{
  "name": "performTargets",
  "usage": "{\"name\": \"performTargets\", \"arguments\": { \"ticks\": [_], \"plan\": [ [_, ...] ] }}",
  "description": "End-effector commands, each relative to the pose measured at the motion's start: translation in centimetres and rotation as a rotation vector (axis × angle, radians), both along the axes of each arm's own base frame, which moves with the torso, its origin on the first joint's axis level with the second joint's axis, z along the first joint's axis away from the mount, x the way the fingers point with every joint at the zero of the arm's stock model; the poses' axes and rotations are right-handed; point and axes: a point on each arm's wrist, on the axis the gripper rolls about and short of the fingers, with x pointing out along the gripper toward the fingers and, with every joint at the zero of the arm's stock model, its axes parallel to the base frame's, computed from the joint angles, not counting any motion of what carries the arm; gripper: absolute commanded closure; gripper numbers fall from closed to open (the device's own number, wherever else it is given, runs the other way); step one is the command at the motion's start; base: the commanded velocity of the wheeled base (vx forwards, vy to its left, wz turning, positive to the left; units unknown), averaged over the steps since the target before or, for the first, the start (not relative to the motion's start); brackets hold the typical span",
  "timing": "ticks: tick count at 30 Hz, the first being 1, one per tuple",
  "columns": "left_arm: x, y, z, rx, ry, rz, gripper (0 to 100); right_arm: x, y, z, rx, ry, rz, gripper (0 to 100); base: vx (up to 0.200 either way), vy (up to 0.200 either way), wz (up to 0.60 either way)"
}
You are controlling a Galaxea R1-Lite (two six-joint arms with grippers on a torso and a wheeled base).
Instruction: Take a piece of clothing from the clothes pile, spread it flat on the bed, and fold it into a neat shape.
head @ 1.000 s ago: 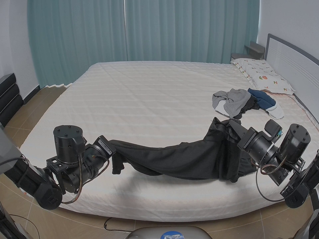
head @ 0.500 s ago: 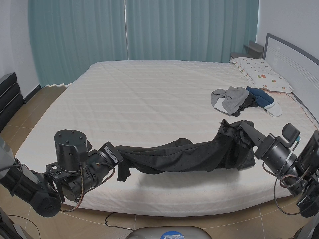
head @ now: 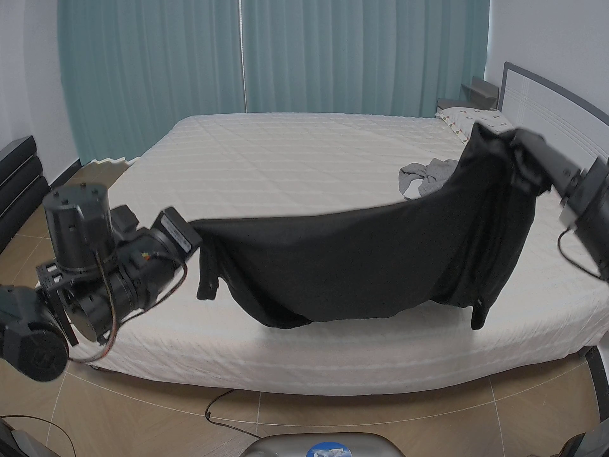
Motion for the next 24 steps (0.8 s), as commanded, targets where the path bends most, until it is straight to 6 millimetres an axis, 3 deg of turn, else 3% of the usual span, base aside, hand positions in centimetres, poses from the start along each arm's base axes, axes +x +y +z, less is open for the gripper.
{"name": "performTargets", "arguments": {
  "ticks": [1,5,10,18,24],
  "plan": [
    [2.0,1.5,6.1,-0.033,-0.102,0.075,100,-1.3,-3.1,7.9,0.075,-0.135,-0.073,100,0.0,0.0,0.0],
    [5.0,1.4,6.6,-0.007,-0.048,0.118,100,2.6,-3.3,7.9,0.0,-0.06,-0.11,100,0.0,0.0,0.0],
    [8.2,1.5,6.4,0.012,0.006,0.152,100,8.4,-3.2,5.3,-0.066,0.049,-0.173,100,0.08,0.0,0.0],
    [13.3,-0.2,2.8,0.035,0.08,0.122,100,16.2,-1.9,1.6,-0.064,0.047,-0.213,100,0.2,0.0,0.0],
    [16.6,-0.8,0.8,0.039,0.099,0.135,100,20.5,-0.6,-1.3,-0.071,0.076,-0.226,100,0.2,0.0,0.0]
  ]
}}
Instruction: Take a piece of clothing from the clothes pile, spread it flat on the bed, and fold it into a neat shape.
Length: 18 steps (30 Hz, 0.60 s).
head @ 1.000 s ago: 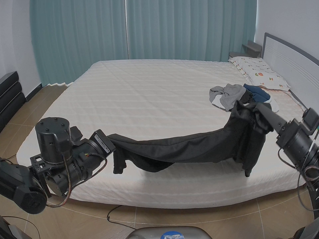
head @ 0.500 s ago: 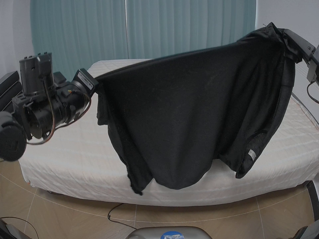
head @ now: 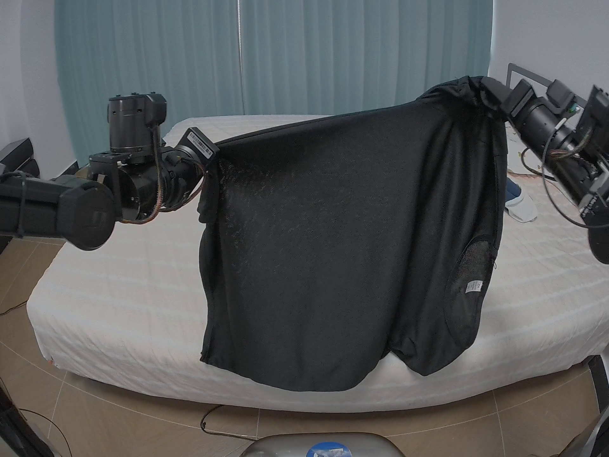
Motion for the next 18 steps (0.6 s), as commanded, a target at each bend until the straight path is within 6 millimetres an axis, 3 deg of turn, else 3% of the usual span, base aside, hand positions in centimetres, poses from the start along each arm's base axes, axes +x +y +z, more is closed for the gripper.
{"name": "performTargets", "arguments": {
  "ticks": [1,9,11,13,18],
  "plan": [
    [5.5,-1.2,-4.7,0.026,0.079,0.015,100,7.1,1.6,-5.5,-0.023,0.093,-0.025,100,0.2,0.0,0.0],
    [11.4,-1.5,-8.3,0.031,0.071,0.073,100,12.2,3.3,-10.4,-0.002,0.065,-0.099,100,0.2,0.0,0.0],
    [12.1,-1.8,-9.4,0.036,0.084,0.073,100,12.8,3.5,-11.4,-0.006,0.075,-0.101,100,0.2,0.0,0.0],
    [12.9,-2.4,-11.8,0.054,0.119,0.075,100,13.8,4.1,-14.1,-0.023,0.123,-0.099,100,0.0,0.0,0.0],
    [13.6,-2.9,-14.9,0.075,0.164,0.088,100,15.4,5.4,-18.2,-0.032,0.153,-0.089,100,0.0,0.0,0.0]
  ]
}}
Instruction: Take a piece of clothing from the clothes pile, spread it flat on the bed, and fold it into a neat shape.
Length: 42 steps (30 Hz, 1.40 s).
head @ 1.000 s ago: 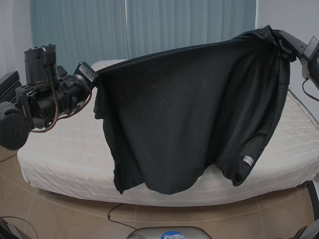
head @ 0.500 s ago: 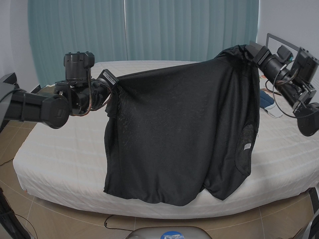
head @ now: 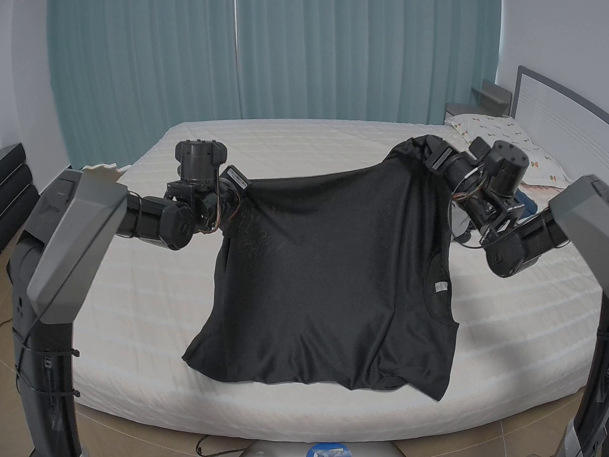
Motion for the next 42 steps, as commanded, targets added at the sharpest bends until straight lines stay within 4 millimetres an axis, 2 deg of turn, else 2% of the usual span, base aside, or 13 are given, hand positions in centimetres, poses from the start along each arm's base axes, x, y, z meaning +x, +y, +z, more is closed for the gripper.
{"name": "performTargets", "arguments": {
  "ticks": [1,6,11,12,14,15,20,21,23,30,34,40,42],
  "plan": [
    [2.1,-0.9,-6.2,0.036,0.092,0.014,100,3.1,2.0,-7.2,-0.022,0.084,-0.004,100,0.0,0.0,0.0],
    [2.8,-1.2,-8.1,0.043,0.11,0.023,100,5.0,2.5,-10.0,-0.012,0.099,-0.078,100,0.0,0.0,0.0],
    [3.6,-2.3,-9.8,0.002,0.122,0.026,100,5.6,2.8,-12.3,-0.027,0.141,-0.083,100,0.0,0.0,0.0],
    [3.7,-2.3,-9.9,0.002,0.123,0.028,0,5.6,2.8,-12.5,-0.028,0.144,-0.083,100,0.0,0.0,0.0],
    [4.1,-2.9,-12.1,0.013,0.149,0.023,0,5.8,2.6,-14.0,-0.055,0.178,-0.089,100,0.0,0.0,0.0],
    [4.2,-3.2,-12.7,0.022,0.153,0.024,0,5.9,2.5,-14.6,-0.067,0.193,-0.092,0,0.0,0.0,0.0],
    [5.4,-3.2,-14.9,0.055,0.164,0.081,0,6.2,1.8,-18.6,-0.122,0.301,-0.111,0,0.0,0.0,0.0],
    [5.6,-2.9,-15.4,0.081,0.197,0.106,0,6.4,1.3,-19.8,-0.137,0.331,-0.123,0,0.0,0.0,0.0],
    [5.3,-2.2,-16.6,0.142,0.284,0.123,0,6.7,0.5,-20.4,-0.137,0.343,-0.15,0,0.0,0.0,0.0],
    [5.8,-0.1,-16.0,0.156,0.291,0.17,0,8.9,-1.7,-18.2,-0.069,0.247,-0.342,0,0.0,0.0,0.0],
    [7.3,1.0,-12.9,0.084,0.03,0.288,0,9.2,-2.7,-18.6,-0.064,0.242,-0.364,0,0.0,0.0,0.0],
    [7.0,1.5,-14.0,0.168,0.133,0.267,0,9.1,-2.8,-18.1,-0.057,0.237,-0.364,0,0.0,0.0,0.0],
    [6.9,1.9,-14.5,0.177,0.173,0.254,0,9.3,-3.3,-15.7,-0.032,0.191,-0.372,0,0.0,0.0,0.0]
  ]
}}
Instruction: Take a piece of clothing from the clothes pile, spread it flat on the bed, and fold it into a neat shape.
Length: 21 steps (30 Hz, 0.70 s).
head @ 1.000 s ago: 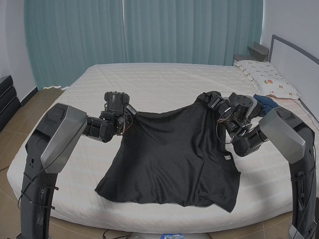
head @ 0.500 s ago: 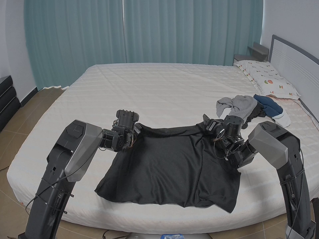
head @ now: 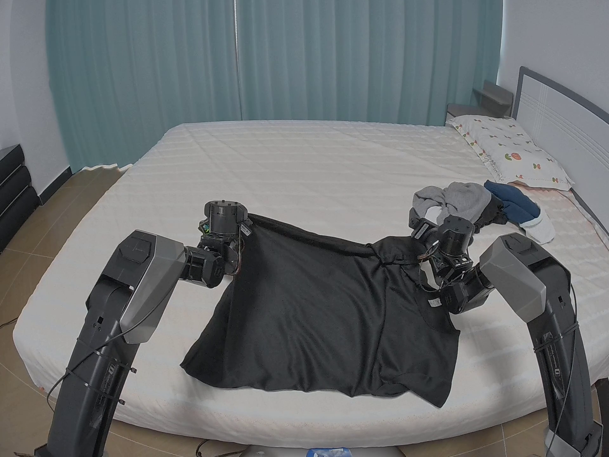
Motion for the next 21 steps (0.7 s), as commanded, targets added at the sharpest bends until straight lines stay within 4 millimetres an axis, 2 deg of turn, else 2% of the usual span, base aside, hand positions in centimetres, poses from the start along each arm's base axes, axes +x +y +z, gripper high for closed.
{"name": "performTargets", "arguments": {
  "ticks": [1,4,7,9,13,17,18,19,21],
  "plan": [
    [-0.1,1.7,-0.7,0.048,0.116,0.014,0,0.2,-1.3,2.8,0.021,-0.059,-0.028,0,0.0,0.0,0.0],
    [-0.3,2.0,-1.0,0.049,0.167,-0.002,0,-0.3,-1.9,3.1,0.016,-0.036,-0.031,0,0.0,0.0,0.0],
    [-1.2,2.1,-1.7,0.048,0.302,-0.054,0,-1.4,-2.3,2.7,0.01,0.019,-0.011,0,0.0,0.0,0.0],
    [-1.4,2.1,-1.2,0.03,0.328,-0.074,0,-2.0,-2.4,2.5,0.016,0.041,0.012,0,0.0,0.0,0.0],
    [-2.2,1.9,1.8,-0.143,0.33,-0.144,0,-4.6,-2.6,3.3,0.058,0.103,0.075,0,0.0,0.0,0.0],
    [-3.4,2.3,3.2,-0.205,0.355,-0.215,0,-6.4,-2.8,3.9,0.084,0.143,0.112,0,0.0,0.0,0.0],
    [-3.8,3.0,4.2,-0.23,0.356,-0.236,0,-7.7,-3.0,4.0,0.1,0.177,0.14,0,0.0,0.0,0.0],
    [-3.8,3.1,4.3,-0.232,0.355,-0.239,0,-7.8,-3.1,4.0,0.1,0.18,0.142,0,0.0,0.0,0.0],
    [-4.1,4.0,5.9,-0.266,0.343,-0.256,0,-9.3,-3.3,4.0,0.122,0.215,0.184,0,0.0,0.0,0.0]
  ]
}}
